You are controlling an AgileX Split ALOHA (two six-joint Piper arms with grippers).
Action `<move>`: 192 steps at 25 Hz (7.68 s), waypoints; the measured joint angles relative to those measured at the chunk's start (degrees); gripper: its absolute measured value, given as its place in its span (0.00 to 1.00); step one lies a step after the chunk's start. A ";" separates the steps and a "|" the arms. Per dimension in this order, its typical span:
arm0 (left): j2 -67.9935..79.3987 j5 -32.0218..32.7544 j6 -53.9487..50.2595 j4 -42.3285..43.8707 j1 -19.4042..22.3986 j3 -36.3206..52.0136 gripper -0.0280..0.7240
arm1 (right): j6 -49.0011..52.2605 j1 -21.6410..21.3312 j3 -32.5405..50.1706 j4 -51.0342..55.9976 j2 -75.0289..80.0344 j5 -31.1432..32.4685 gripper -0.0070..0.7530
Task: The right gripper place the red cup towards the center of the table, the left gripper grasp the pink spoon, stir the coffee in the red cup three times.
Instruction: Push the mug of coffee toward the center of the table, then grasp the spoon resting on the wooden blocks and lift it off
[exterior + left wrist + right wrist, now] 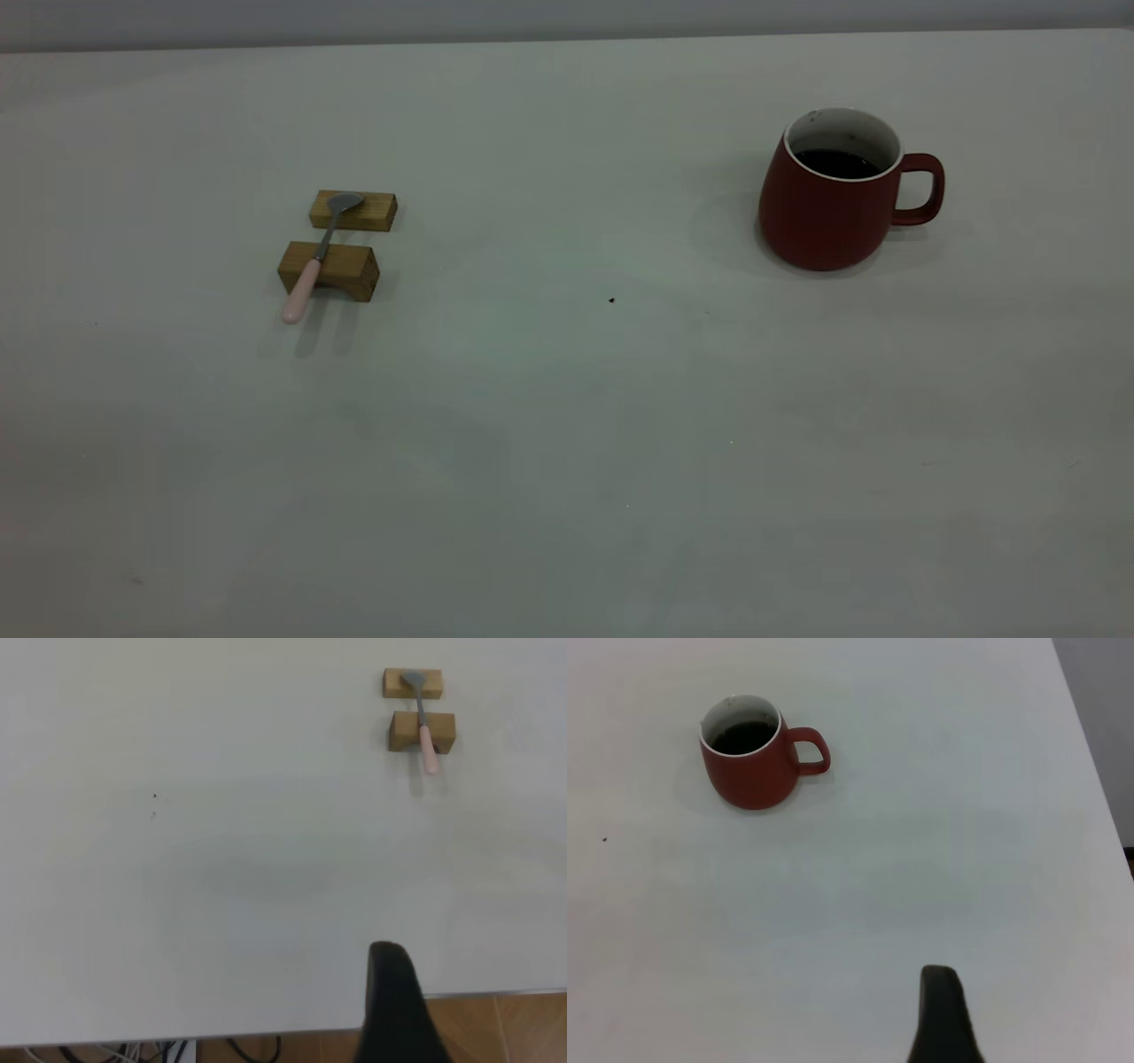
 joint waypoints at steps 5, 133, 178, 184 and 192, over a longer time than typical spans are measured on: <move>0.00 0.00 0.00 0.00 0.00 0.00 0.76 | 0.00 0.00 0.00 0.00 0.00 0.00 0.77; 0.00 0.00 0.00 0.00 0.00 0.00 0.76 | -127.11 13.17 -55.75 62.75 135.82 -39.74 0.66; 0.00 0.00 0.02 0.00 0.00 0.00 0.76 | 0.83 4.39 -3.73 0.51 42.28 1.07 0.66; 0.00 0.00 0.02 0.00 0.00 0.00 0.76 | 0.89 4.39 -0.01 -1.49 24.91 -0.86 0.66; 0.00 0.00 0.02 0.00 0.00 0.00 0.76 | 1.07 4.19 0.04 -1.93 6.13 -0.49 0.66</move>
